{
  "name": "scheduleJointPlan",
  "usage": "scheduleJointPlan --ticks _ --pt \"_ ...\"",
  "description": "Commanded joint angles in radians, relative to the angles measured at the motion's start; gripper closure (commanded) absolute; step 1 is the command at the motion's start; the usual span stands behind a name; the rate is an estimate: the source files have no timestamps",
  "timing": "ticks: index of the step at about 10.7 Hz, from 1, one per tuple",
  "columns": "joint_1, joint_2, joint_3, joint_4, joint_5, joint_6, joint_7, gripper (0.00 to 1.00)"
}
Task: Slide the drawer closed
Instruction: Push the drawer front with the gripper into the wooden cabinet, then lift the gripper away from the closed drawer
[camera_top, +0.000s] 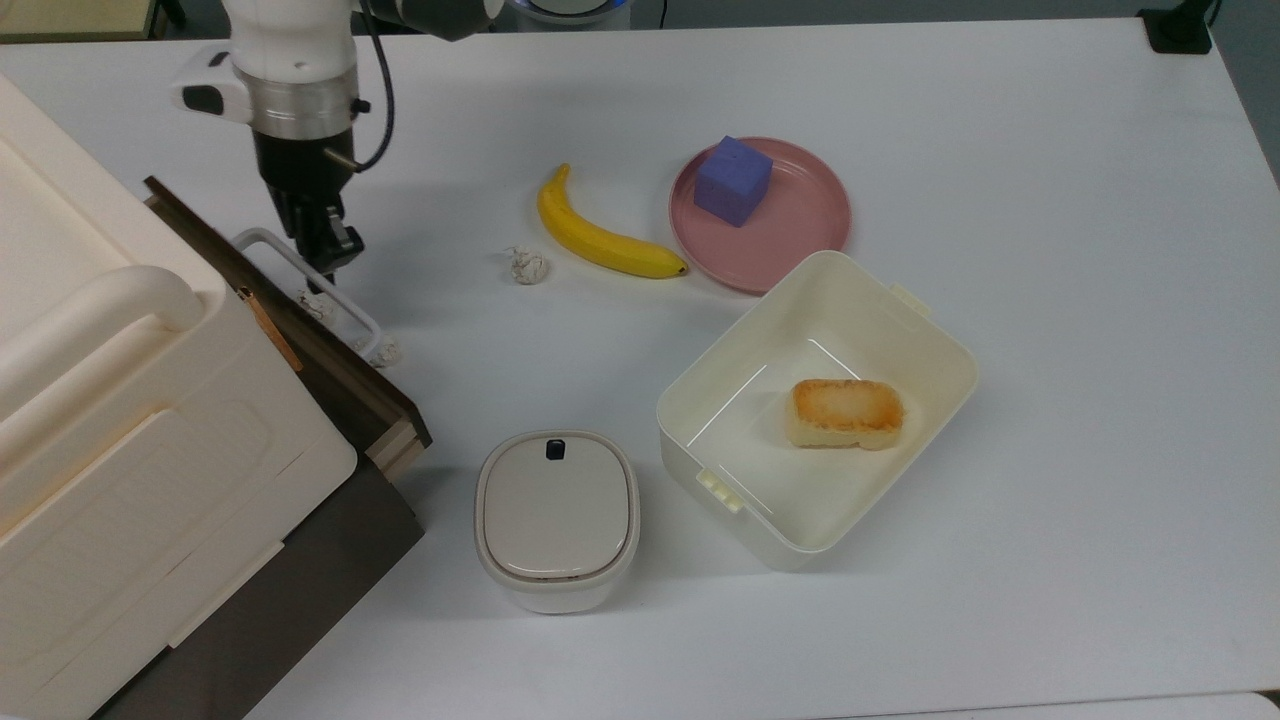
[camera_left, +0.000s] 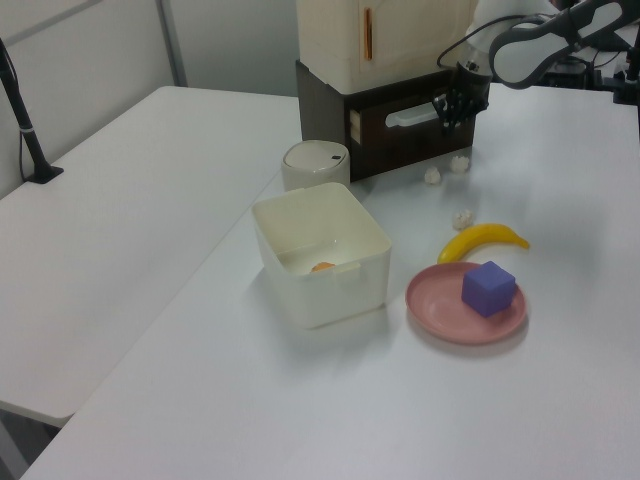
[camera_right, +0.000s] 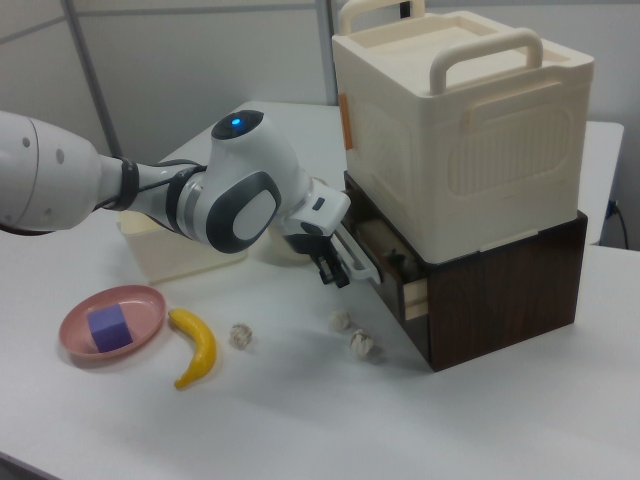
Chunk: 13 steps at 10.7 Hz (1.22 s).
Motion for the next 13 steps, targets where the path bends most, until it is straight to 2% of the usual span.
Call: scheduleJointPlan --ticks 1,6,8,11,13 --pt "-0.036 -0.003 -0.001 -0.005 -0.027 0.097 0.063 1.00" --pt "-0.094 -0.004 -0.001 0.011 -0.036 0.146 0.098 1.00" --pt "-0.082 -0.006 -0.001 0.009 -0.096 0.100 0.094 1.00" --pt "-0.025 -0.067 0.014 0.025 -0.107 -0.160 0.033 1.00" --pt "0.028 -0.095 0.028 0.104 -0.104 -0.455 -0.058 1.00"
